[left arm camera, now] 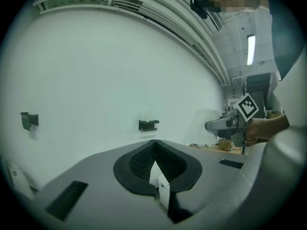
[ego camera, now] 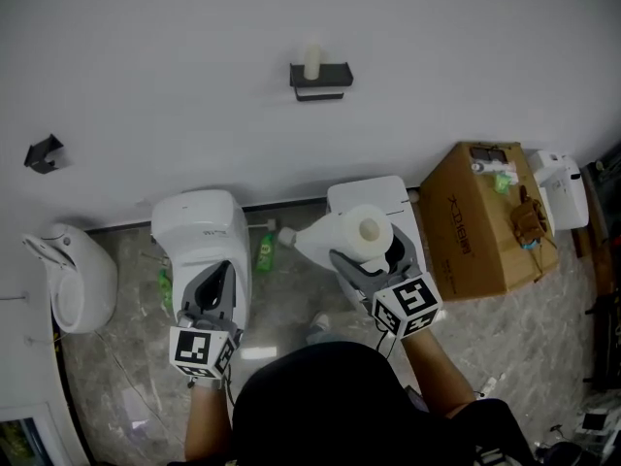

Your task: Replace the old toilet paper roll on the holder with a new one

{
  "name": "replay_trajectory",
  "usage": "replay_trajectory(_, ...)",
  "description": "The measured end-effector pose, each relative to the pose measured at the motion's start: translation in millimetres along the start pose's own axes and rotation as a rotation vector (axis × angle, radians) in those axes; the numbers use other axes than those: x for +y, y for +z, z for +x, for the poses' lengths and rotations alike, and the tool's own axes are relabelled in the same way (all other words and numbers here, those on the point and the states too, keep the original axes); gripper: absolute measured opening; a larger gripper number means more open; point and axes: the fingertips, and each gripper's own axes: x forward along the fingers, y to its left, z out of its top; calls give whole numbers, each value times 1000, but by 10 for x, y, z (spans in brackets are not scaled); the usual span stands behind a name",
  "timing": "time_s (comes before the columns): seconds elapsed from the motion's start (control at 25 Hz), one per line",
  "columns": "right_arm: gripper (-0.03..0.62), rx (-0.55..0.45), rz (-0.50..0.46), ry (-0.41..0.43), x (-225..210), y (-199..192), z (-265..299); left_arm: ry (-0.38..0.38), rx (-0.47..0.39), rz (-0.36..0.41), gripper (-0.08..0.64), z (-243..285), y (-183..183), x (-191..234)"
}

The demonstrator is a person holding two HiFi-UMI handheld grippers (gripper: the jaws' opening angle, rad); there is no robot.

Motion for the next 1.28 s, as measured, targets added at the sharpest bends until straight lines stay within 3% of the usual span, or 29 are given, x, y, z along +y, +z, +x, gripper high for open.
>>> replay_trajectory(0.36,436,5,22,15,-770,-39,162,13,14,21,14,825,140,-232)
replay_trajectory(0.72,436,4,65,-46,-1266,-79,214,-21,50,35,14,1376,108,-282)
replay_trajectory(1.28,436,16,108,-230,-1906,25,878,-155,72,87,15,2681,258,319)
